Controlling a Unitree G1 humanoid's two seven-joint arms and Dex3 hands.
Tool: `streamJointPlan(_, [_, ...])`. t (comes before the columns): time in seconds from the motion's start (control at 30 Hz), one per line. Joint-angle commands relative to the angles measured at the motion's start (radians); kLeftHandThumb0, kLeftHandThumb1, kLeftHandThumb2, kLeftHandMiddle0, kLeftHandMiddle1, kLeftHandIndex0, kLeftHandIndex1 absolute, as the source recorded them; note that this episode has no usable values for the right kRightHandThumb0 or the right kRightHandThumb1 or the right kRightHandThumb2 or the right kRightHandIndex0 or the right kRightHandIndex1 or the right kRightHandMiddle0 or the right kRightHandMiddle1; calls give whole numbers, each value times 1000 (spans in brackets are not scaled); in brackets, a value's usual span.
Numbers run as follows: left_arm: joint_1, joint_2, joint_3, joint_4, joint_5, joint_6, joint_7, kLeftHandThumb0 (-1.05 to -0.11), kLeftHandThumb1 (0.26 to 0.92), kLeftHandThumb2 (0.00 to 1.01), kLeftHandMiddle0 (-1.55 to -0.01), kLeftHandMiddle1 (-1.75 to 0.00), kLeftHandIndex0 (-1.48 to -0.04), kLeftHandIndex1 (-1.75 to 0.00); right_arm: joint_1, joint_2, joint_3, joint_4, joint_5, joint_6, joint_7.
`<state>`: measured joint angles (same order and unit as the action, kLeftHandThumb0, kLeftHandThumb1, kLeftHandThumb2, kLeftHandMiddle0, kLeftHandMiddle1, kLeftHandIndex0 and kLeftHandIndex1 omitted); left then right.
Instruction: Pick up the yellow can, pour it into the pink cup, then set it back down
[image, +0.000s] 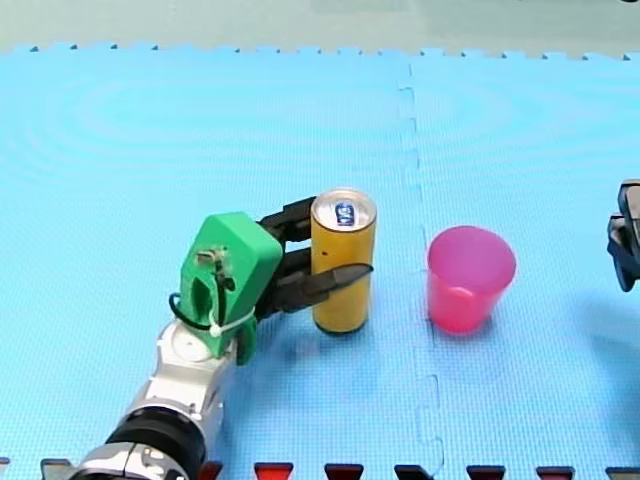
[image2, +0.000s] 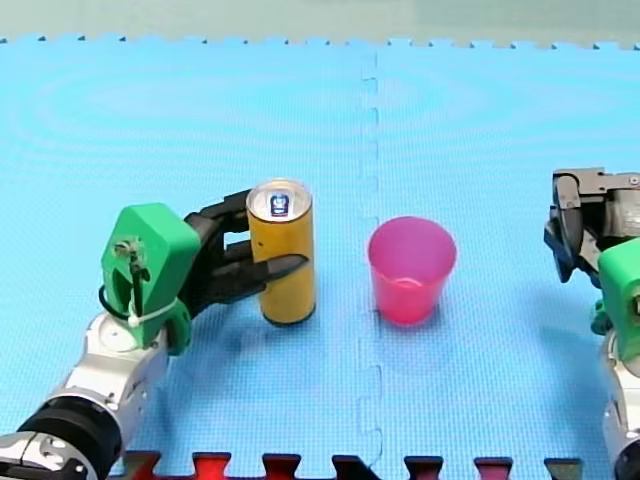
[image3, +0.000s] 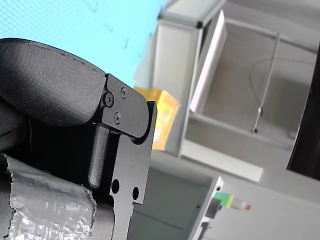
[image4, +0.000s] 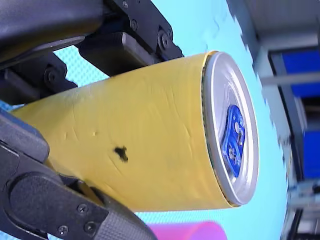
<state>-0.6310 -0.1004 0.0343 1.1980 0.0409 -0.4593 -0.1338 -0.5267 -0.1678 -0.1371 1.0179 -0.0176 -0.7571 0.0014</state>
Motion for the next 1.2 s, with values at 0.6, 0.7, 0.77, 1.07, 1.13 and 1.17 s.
streamJointPlan(0.6, [-15, -21, 75, 16, -51, -5, 123, -389, 756, 0, -1337, -31, -1221, -16, -9, -7, -2, 9, -1, 0, -9])
streamJointPlan(0.7, [-13, -20, 76, 4, -52, 0, 119, -386, 755, 0, -1339, -25, -1221, -12, -9, -5, -1, 9, -4, -1, -15])
streamJointPlan(0.77, [-11, -19, 79, -4, -56, -3, 112, -385, 754, 0, -1341, -22, -1222, -10, -9, -3, 0, 9, -6, -1, -18])
streamJointPlan(1.07, [-34, -11, 78, -54, -58, -15, 115, -376, 748, 0, -1363, -17, -1239, -9, -10, 0, 5, 13, -14, -3, -33])
streamJointPlan(1.13, [-42, -7, 69, -67, -45, -27, 127, -373, 746, 0, -1366, -16, -1243, -9, -10, 1, 6, 15, -15, -4, -34])
streamJointPlan(1.17, [-44, -5, 64, -70, -36, -40, 137, -372, 746, 0, -1366, -14, -1242, -8, -10, 1, 6, 16, -15, -4, -35])
